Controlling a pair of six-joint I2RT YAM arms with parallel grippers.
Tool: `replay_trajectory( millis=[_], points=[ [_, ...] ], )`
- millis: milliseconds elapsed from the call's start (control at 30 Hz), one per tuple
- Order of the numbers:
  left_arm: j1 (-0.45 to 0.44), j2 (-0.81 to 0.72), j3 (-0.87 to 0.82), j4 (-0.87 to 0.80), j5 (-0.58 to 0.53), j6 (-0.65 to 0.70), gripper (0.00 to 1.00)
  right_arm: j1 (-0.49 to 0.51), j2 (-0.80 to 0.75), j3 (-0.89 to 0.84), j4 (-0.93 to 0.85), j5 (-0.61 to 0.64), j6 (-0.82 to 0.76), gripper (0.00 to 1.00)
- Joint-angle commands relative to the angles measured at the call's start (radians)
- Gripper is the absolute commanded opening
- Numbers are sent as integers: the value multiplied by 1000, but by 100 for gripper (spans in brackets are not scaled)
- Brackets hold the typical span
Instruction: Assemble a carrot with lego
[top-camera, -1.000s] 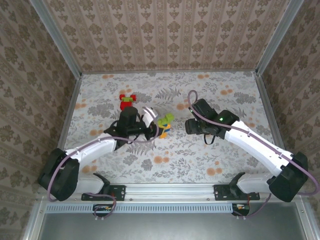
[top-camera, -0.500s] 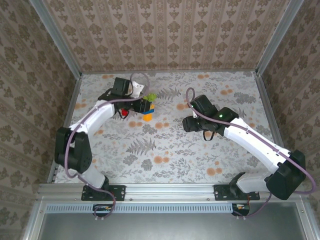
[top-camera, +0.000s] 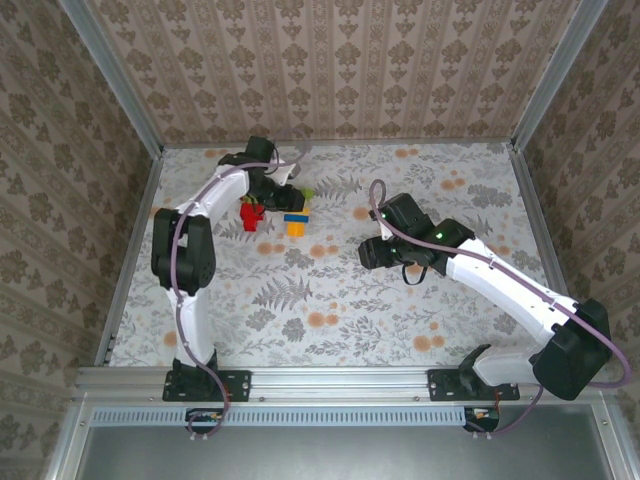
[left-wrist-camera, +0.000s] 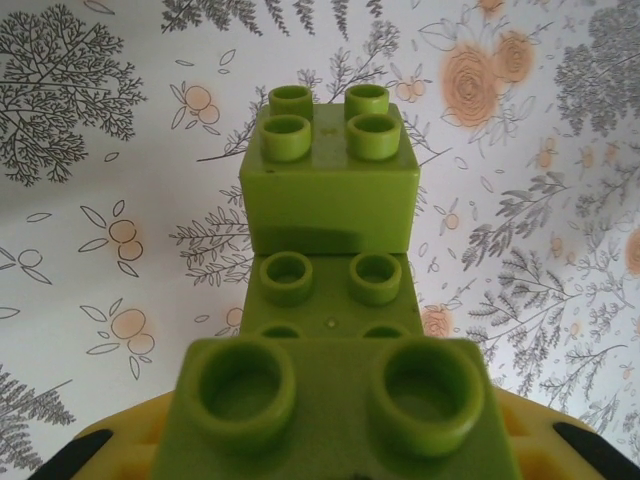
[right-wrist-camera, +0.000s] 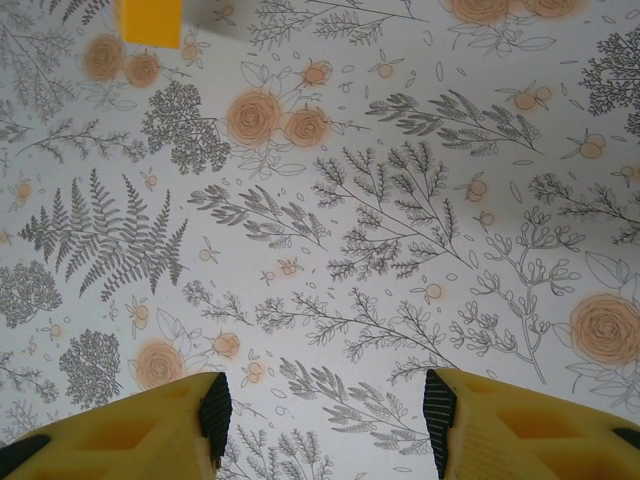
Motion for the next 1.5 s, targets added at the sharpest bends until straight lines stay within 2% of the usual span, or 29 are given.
replay_trajectory(
  millis=[0, 400, 800, 1100, 1267, 1467],
  points=[
    [9, 44, 72, -76, -2, 11, 34, -4, -29, -21, 17, -29, -10, 56],
    [38, 191, 200, -113, -10, 17, 34, -4, -19, -30, 27, -37, -9, 56],
    [61, 254, 254, -107, 64, 27, 39, -3, 15, -28, 32, -37, -12, 56],
    [70, 274, 267, -109, 76, 28, 42, -3, 23, -28, 34, -35, -11, 56],
    [75, 274, 272, -107, 76, 23, 51, -2, 22, -32, 33, -34, -12, 56],
    [78, 277, 267, -102, 87, 25, 58, -2, 21, -33, 34, -31, -12, 56]
  ],
)
